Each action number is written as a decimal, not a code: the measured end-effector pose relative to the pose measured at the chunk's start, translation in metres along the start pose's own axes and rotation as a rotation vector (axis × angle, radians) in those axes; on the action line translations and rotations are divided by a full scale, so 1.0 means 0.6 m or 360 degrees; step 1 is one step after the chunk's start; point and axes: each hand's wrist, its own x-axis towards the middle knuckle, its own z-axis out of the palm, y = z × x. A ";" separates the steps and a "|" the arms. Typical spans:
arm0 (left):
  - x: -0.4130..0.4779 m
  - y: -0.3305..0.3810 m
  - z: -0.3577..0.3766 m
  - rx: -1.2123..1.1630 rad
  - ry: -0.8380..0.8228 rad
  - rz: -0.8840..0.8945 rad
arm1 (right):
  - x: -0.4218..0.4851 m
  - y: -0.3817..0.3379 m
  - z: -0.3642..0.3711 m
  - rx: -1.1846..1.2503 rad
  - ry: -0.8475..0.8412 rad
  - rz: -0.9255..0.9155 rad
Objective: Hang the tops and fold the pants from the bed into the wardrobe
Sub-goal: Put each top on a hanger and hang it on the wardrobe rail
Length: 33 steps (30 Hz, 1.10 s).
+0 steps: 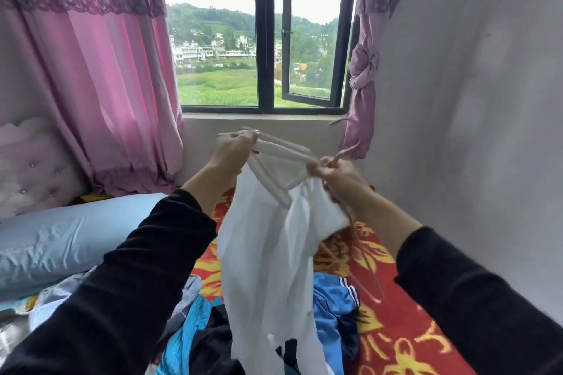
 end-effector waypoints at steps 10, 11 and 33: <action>0.003 -0.013 -0.016 -0.0381 -0.0506 -0.0023 | 0.036 -0.159 -0.048 -0.0436 -0.0169 -0.0149; -0.002 -0.021 -0.013 -0.0291 -0.0679 -0.0002 | 0.039 -0.162 -0.046 -0.0395 -0.0114 -0.0150; 0.029 -0.036 -0.010 -0.0077 -0.0064 0.0025 | 0.062 -0.053 -0.130 -0.0422 0.0485 0.0063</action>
